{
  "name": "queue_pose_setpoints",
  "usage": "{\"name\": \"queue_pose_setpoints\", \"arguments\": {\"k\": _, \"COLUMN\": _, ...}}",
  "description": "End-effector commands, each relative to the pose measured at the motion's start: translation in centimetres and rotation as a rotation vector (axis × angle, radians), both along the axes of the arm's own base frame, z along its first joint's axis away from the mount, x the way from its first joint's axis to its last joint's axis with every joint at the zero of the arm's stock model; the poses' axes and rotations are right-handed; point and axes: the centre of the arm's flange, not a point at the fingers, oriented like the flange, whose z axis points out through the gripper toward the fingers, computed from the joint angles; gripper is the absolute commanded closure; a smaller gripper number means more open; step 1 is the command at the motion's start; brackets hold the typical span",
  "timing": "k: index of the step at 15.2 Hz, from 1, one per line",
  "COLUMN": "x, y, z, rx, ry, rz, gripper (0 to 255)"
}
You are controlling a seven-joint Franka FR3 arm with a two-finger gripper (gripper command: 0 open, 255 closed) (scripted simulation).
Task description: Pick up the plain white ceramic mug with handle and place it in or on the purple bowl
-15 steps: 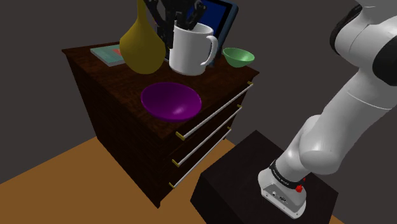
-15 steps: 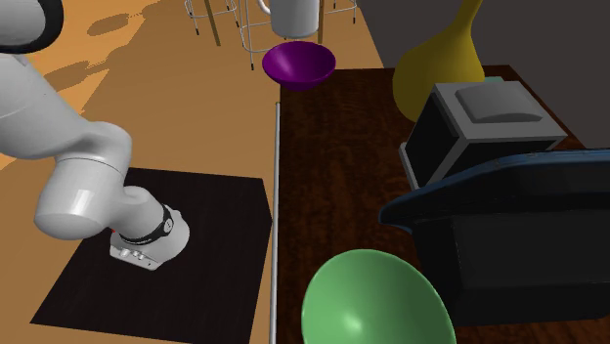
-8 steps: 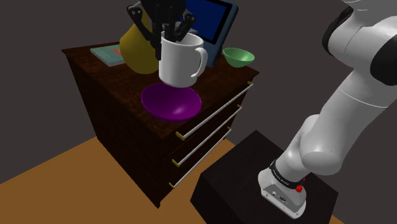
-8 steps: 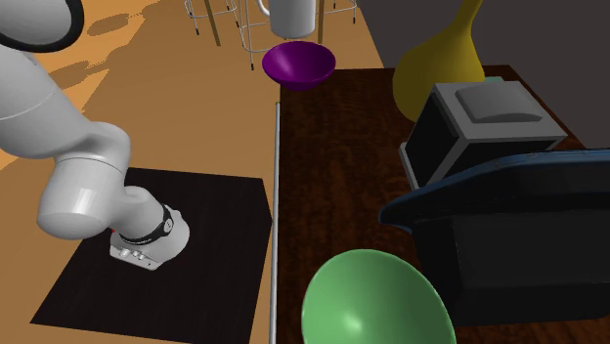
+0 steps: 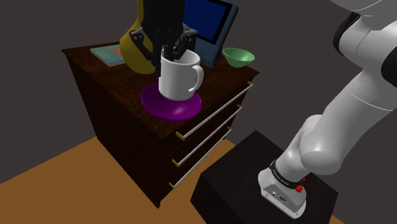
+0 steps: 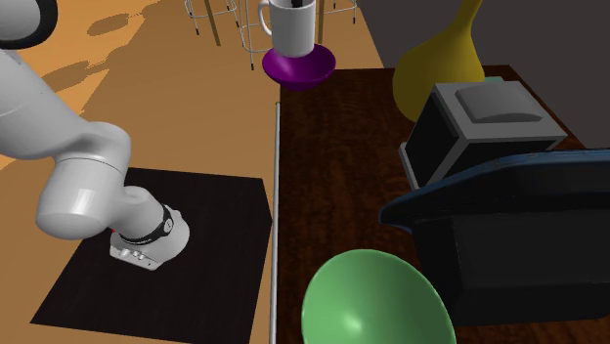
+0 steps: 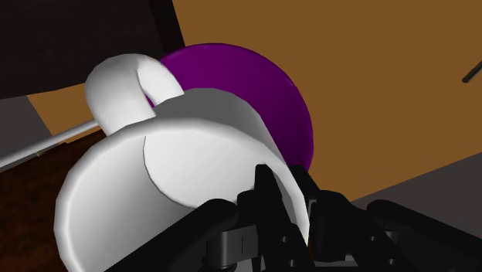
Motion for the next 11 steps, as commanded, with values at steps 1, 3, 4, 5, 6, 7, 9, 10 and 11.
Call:
{"name": "queue_pose_setpoints", "arguments": {"k": 1, "x": 0.0, "y": 0.2, "z": -1.1, "rx": 0.001, "ry": -0.001, "rz": 0.0, "gripper": 255}}
{"name": "queue_pose_setpoints", "arguments": {"k": 3, "x": 0.0, "y": 0.2, "z": -2.1, "rx": 0.001, "ry": -0.001, "rz": 0.0, "gripper": 255}}
{"name": "queue_pose_setpoints", "arguments": {"k": 4, "x": 0.0, "y": 0.2, "z": -2.6, "rx": 0.001, "ry": -0.001, "rz": 0.0, "gripper": 255}}
{"name": "queue_pose_setpoints", "arguments": {"k": 5, "x": 0.0, "y": 0.2, "z": -2.9, "rx": 0.001, "ry": -0.001, "rz": 0.0, "gripper": 255}}
{"name": "queue_pose_setpoints", "arguments": {"k": 6, "x": 0.0, "y": 0.2, "z": -2.9, "rx": 0.001, "ry": -0.001, "rz": 0.0, "gripper": 255}}
{"name": "queue_pose_setpoints", "arguments": {"k": 7, "x": 0.0, "y": 0.2, "z": -2.9, "rx": 0.001, "ry": -0.001, "rz": 0.0, "gripper": 255}}
{"name": "queue_pose_setpoints", "arguments": {"k": 9, "x": 0.0, "y": 0.2, "z": -2.9, "rx": 0.001, "ry": -0.001, "rz": 0.0, "gripper": 255}}
{"name": "queue_pose_setpoints", "arguments": {"k": 10, "x": 0.0, "y": 0.2, "z": -2.9, "rx": 0.001, "ry": -0.001, "rz": 0.0, "gripper": 255}}
{"name": "queue_pose_setpoints", "arguments": {"k": 11, "x": 0.0, "y": 0.2, "z": -2.9, "rx": 0.001, "ry": -0.001, "rz": 0.0, "gripper": 255}}
